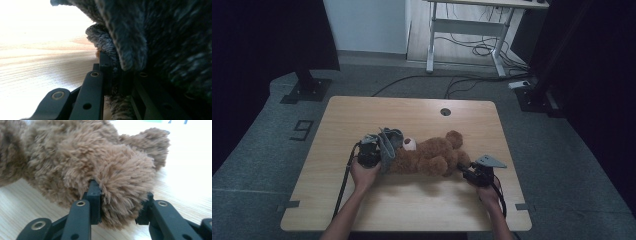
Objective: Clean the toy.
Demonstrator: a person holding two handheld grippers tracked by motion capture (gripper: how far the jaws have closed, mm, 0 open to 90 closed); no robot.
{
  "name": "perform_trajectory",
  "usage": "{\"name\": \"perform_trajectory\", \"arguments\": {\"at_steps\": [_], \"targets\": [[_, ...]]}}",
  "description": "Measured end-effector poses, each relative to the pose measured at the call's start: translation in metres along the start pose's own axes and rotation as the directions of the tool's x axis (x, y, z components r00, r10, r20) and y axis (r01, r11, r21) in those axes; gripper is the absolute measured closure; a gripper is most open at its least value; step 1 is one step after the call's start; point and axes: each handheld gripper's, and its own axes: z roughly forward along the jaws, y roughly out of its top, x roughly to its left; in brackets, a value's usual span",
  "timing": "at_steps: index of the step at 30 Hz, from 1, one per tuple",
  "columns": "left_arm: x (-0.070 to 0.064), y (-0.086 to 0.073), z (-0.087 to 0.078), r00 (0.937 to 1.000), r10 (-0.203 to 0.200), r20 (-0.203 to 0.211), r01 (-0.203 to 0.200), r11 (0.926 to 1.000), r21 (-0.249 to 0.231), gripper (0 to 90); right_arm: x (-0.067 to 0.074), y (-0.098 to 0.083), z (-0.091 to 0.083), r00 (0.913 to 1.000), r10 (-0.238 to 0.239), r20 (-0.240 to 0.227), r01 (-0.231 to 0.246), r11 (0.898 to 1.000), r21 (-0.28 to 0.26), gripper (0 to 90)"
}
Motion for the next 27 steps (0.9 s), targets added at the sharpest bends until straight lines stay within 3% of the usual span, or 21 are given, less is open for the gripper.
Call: {"name": "perform_trajectory", "arguments": {"at_steps": [5,13,22,27], "targets": [[0.005,-0.001,-0.024,0.9999,0.0,0.012,0.0,0.9993,-0.038,83.0,-0.006,0.0,-0.008,0.9995,0.024,0.019,-0.024,0.999,-0.034,60.2],[0.026,-0.009,-0.086,0.9988,0.014,-0.047,-0.019,0.9949,-0.1,82.5,-0.006,-0.001,-0.008,0.9993,0.023,0.029,-0.022,0.999,-0.033,57.3],[0.054,-0.035,-0.147,0.9937,0.02,-0.11,-0.034,0.9914,-0.126,81.9,-0.007,-0.002,-0.008,0.9992,0.027,0.031,-0.026,0.999,-0.025,55.8],[0.065,-0.05,-0.169,0.9911,0.02,-0.131,-0.036,0.9924,-0.118,81.3,-0.007,-0.002,-0.008,0.9991,0.028,0.03,-0.027,0.999,-0.02,55.3]]}}
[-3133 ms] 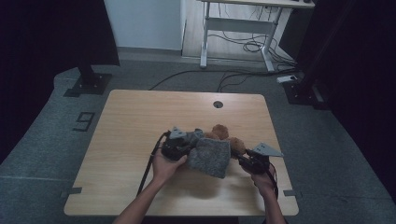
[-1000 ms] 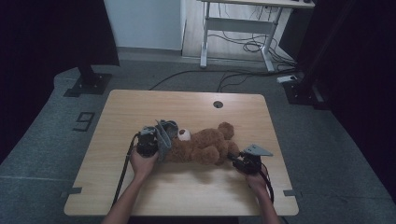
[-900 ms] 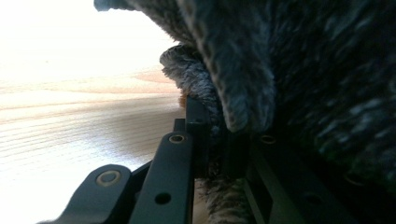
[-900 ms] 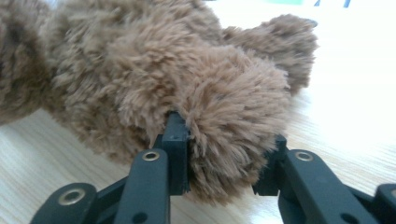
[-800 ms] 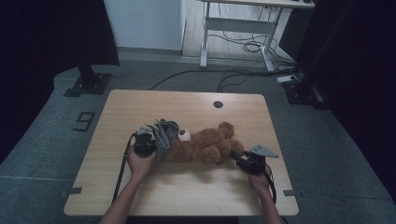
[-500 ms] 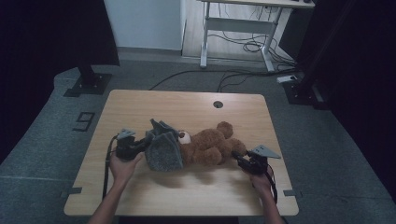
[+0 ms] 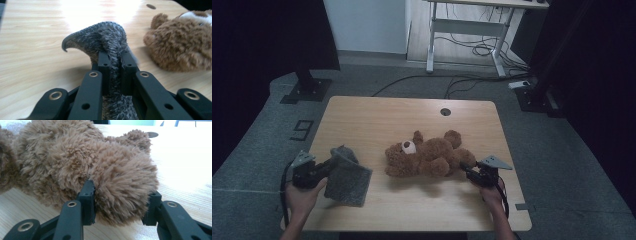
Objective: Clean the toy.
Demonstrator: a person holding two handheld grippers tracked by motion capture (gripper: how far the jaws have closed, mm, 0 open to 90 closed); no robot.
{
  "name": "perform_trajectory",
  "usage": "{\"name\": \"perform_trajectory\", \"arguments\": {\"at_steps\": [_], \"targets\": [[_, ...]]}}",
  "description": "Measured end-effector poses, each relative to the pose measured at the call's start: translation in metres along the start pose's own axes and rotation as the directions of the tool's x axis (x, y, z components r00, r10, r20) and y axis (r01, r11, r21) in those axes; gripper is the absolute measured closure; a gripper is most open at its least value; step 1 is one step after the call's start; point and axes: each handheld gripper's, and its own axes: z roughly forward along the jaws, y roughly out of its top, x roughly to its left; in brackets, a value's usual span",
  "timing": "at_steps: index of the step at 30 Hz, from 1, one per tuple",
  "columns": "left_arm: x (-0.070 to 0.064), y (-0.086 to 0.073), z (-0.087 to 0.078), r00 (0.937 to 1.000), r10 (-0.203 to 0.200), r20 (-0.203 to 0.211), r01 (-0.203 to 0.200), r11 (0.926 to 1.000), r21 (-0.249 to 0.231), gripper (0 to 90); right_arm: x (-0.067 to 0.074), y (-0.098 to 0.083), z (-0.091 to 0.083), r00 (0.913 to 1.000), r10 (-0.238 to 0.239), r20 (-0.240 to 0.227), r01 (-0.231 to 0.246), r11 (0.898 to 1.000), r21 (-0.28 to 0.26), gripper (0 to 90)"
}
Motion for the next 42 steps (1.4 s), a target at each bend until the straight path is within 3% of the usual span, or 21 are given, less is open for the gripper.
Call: {"name": "perform_trajectory", "arguments": {"at_steps": [5,9,12,15,18,21,26,30,33,39,42], "targets": [[0.003,-0.014,-0.009,0.9999,0.016,-0.006,-0.016,0.9993,0.033,80.1,0.0,0.0,0.0,1.0,0.001,0.001,-0.001,1.0,0.007,54.2],[0.001,-0.033,0.007,0.9995,0.031,0.001,-0.031,0.9901,0.137,77.9,0.0,0.0,0.0,1.0,0.001,0.0,-0.001,1.0,0.012,53.3],[0.001,-0.036,0.017,0.9997,0.018,0.014,-0.02,0.9871,0.159,74.9,0.0,-0.001,0.0,1.0,0.0,-0.001,0.0,1.0,0.013,53.2],[-0.001,-0.032,0.025,0.9991,0.033,0.027,-0.038,0.9846,0.171,68.4,0.0,-0.001,0.0,1.0,0.001,-0.002,-0.001,1.0,0.012,52.8],[-0.006,-0.025,0.029,0.997,0.06,0.049,-0.067,0.9829,0.171,50.5,-0.001,-0.001,-0.001,1.0,0.003,0.001,-0.003,1.0,0.007,48.8],[-0.011,-0.018,0.024,0.9929,0.108,0.051,-0.114,0.985,0.13,31.3,-0.002,0.0,-0.004,0.9999,0.011,0.013,-0.011,1.0,-0.007,40.5],[-0.014,-0.003,0.006,0.9894,0.138,0.043,-0.139,0.99,0.02,23.5,-0.003,0.002,-0.014,0.9991,0.026,0.034,-0.025,0.999,-0.043,31.2],[-0.021,0.007,-0.006,0.9851,0.161,0.061,-0.159,0.9867,-0.032,22.7,-0.003,0.003,-0.026,0.9993,0.013,0.034,-0.011,0.998,-0.057,28.9],[-0.037,0.01,-0.007,0.9776,0.184,0.101,-0.182,0.9827,-0.033,23.9,-0.002,0.004,-0.036,0.9996,0.006,0.027,-0.004,0.998,-0.069,27.5],[-0.073,0.008,0.005,0.9591,0.229,0.167,-0.225,0.9735,-0.038,26.6,0.01,0.004,-0.052,0.9992,-0.038,-0.009,0.037,0.997,-0.067,26.4],[-0.087,0.003,0.015,0.9537,0.231,0.192,-0.23,0.9727,-0.03,28.6,0.017,0.003,-0.059,0.9983,-0.051,-0.028,0.049,0.996,-0.077,26.4]]}}
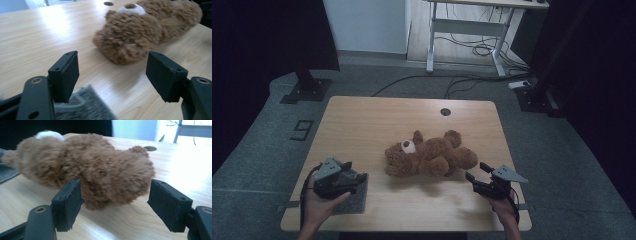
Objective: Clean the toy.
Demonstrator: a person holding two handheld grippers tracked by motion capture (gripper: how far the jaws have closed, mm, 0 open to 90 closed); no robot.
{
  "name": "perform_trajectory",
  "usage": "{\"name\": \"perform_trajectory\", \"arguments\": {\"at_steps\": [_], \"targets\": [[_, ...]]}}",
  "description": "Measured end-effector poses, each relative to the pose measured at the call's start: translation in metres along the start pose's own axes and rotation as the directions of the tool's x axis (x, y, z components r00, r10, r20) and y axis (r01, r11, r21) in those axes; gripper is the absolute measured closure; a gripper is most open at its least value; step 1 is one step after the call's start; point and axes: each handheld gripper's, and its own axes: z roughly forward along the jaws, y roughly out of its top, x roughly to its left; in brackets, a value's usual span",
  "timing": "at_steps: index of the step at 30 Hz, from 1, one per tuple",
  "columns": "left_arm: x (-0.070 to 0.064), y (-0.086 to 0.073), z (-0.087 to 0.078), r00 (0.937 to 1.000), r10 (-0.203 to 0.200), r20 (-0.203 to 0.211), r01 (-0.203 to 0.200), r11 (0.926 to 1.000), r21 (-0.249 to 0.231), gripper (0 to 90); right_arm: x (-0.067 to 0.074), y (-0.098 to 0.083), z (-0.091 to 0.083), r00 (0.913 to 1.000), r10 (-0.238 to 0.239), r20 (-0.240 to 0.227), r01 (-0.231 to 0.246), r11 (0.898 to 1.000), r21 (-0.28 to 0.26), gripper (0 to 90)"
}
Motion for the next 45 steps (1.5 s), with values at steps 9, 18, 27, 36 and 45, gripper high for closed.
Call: {"name": "perform_trajectory", "arguments": {"at_steps": [9,18,27,36,45], "targets": [[-0.03,-0.018,0.029,0.9984,0.044,0.036,-0.046,0.9968,0.065,29.6,0.022,-0.009,-0.007,0.9963,-0.049,-0.07,0.05,0.999,0.009,26.8],[-0.042,-0.036,0.028,0.9982,0.042,0.044,-0.045,0.9956,0.082,30.9,0.039,-0.026,-0.012,0.9949,-0.049,-0.089,0.052,0.998,0.032,26.9],[-0.047,-0.053,0.026,0.9991,0.033,0.026,-0.036,0.9937,0.107,31.6,0.051,-0.052,-0.014,0.992,-0.049,-0.117,0.061,0.992,0.107,27.0],[-0.047,-0.053,0.028,0.9994,0.022,0.026,-0.024,0.9946,0.101,32.1,0.052,-0.052,-0.01,0.9905,-0.064,-0.122,0.078,0.99,0.118,27.0],[-0.047,-0.051,0.024,0.9995,0.031,0.012,-0.032,0.9965,0.077,31.1,0.052,-0.052,-0.009,0.9895,-0.067,-0.128,0.082,0.99,0.117,26.5]]}}
